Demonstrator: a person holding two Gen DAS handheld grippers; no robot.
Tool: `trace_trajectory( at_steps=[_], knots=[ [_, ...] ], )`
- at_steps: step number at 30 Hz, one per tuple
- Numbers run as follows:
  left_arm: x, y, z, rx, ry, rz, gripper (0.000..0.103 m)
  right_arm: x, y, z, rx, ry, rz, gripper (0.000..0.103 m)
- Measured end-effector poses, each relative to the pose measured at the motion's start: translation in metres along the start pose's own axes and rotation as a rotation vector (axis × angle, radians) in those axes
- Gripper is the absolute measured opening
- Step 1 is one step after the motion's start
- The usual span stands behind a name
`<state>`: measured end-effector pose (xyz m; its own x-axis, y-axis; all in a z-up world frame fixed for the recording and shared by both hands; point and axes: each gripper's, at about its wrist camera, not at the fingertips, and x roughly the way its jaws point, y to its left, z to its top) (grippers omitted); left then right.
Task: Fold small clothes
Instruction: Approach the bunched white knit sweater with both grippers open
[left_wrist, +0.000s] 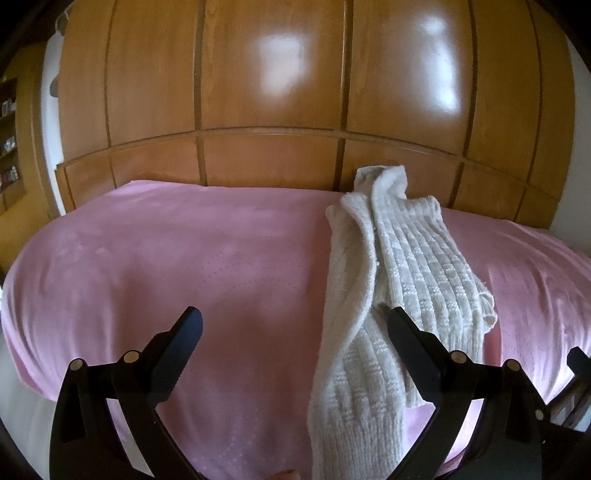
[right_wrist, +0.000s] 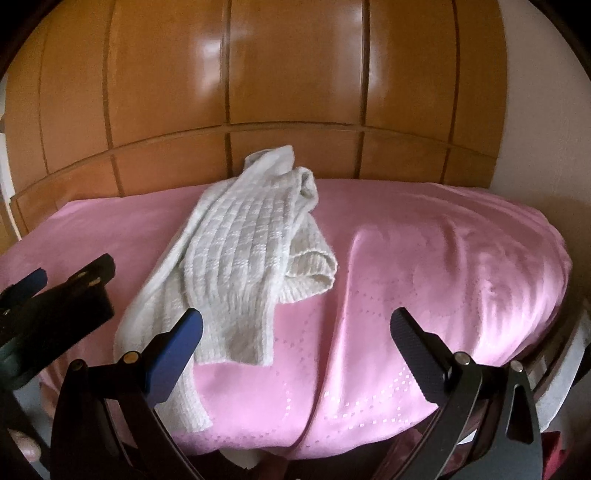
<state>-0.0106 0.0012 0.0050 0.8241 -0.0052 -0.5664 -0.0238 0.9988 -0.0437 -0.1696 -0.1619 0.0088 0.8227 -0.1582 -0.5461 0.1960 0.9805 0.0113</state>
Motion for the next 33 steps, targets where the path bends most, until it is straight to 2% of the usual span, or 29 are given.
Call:
trace_trajectory(
  at_steps=[12, 27, 33],
  knots=[
    [0.003, -0.003, 0.002, 0.003, 0.006, 0.001, 0.099, -0.008, 0.003, -0.01, -0.018, 0.013, 0.128, 0.101],
    [0.003, -0.006, -0.002, 0.007, 0.01, 0.004, 0.099, 0.002, -0.012, -0.009, 0.041, 0.049, 0.088, 0.101],
    [0.003, -0.006, -0.002, 0.006, 0.009, 0.006, 0.099, -0.001, -0.01, -0.007, 0.032, 0.029, 0.155, 0.101]
  ],
)
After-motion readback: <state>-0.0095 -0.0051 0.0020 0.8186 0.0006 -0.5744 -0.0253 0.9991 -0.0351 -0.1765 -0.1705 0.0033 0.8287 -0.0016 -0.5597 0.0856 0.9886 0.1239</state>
